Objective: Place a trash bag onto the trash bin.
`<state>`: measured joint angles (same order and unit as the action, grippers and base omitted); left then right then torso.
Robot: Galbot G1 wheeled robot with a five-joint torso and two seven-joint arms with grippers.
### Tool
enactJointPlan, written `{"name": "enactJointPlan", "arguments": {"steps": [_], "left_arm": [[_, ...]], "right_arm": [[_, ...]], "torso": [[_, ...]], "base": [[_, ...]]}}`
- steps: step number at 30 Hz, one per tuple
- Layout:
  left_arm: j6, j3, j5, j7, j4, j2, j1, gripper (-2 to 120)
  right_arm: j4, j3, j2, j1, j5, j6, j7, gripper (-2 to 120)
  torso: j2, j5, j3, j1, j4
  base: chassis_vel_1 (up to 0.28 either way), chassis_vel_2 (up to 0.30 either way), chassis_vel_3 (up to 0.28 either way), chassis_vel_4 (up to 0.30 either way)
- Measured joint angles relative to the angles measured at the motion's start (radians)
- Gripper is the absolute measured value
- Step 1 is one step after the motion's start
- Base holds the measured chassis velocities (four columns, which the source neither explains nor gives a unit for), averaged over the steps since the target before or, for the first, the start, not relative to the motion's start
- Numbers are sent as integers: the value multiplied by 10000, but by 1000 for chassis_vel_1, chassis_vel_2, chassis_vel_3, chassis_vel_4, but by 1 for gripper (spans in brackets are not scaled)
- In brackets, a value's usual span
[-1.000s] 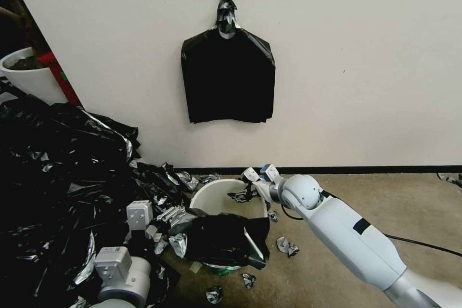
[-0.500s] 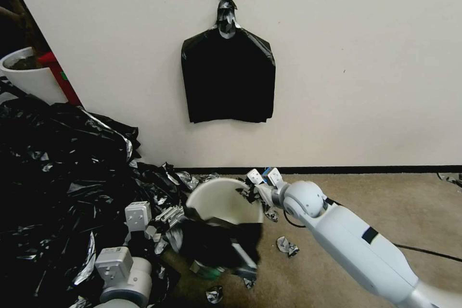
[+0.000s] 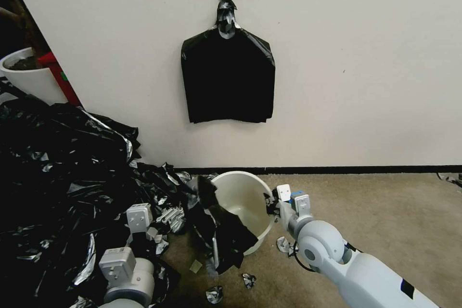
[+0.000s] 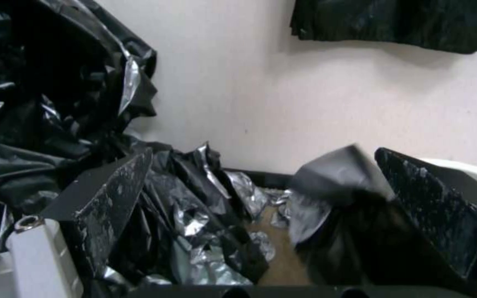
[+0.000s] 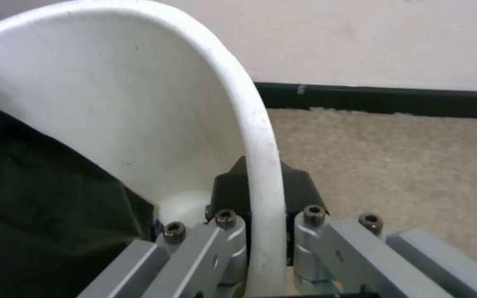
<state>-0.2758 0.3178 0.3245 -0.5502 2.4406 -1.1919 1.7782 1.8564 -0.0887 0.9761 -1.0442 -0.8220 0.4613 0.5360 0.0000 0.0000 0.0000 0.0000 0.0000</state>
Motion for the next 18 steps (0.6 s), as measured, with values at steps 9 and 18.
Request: {"name": "enactJointPlan", "arguments": {"steps": [9, 18], "left_arm": [[62, 246, 10, -21, -393, -105, -195, 100], [115, 288, 15, -24, -798, -218, -340, 100]], "right_arm": [[-309, -99, 196, 70, 96, -623, 926, 7], [-40, 19, 50, -251, 1513, -1759, 578, 34]], "torso": [[1, -3, -1, -1, -1], [0, 2, 1, 0, 3]], "base": [[0, 0, 0, 0], [0, 0, 0, 0]]}}
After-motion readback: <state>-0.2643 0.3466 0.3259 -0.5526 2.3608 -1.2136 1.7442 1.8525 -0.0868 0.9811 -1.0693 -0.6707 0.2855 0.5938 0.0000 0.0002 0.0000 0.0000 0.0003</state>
